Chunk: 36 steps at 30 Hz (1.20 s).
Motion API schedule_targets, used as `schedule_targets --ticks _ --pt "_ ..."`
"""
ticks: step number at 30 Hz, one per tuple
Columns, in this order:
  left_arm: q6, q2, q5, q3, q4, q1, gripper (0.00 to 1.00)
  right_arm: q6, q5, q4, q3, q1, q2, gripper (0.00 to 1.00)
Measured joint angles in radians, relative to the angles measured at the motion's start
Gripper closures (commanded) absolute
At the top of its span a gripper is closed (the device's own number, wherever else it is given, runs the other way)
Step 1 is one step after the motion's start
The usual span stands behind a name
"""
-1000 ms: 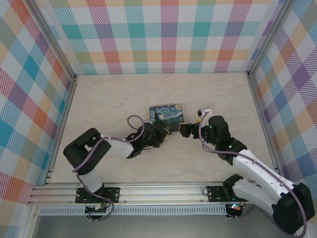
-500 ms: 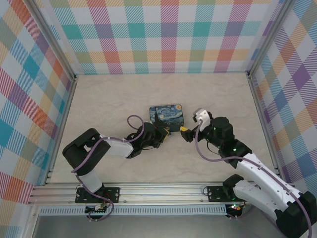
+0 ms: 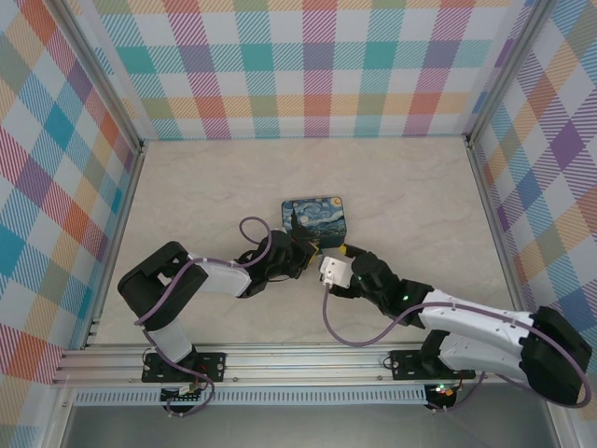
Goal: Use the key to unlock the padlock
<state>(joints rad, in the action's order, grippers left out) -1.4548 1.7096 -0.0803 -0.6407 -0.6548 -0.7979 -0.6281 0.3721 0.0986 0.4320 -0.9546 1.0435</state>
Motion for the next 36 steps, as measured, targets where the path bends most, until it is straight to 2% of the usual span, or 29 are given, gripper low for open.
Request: schedule_targets --ticks 4,7,17,27,36 --pt "-0.009 -0.003 0.000 0.000 0.001 0.000 0.93 -0.020 0.049 0.064 -0.013 -0.009 0.085 0.40" --pt "-0.015 -0.007 0.000 0.000 0.002 0.000 0.93 -0.028 0.066 0.126 -0.013 -0.009 0.140 0.42" --pt "-0.019 -0.013 0.000 0.000 0.014 0.000 0.93 -0.066 0.037 0.332 -0.023 0.008 0.316 0.50" --pt "-0.019 -0.013 0.000 0.000 0.022 0.001 0.93 -0.066 -0.014 0.399 0.001 0.057 0.406 0.66" --pt "-0.023 -0.013 -0.008 0.000 0.022 0.003 0.93 -0.068 -0.044 0.468 0.001 0.057 0.414 0.69"
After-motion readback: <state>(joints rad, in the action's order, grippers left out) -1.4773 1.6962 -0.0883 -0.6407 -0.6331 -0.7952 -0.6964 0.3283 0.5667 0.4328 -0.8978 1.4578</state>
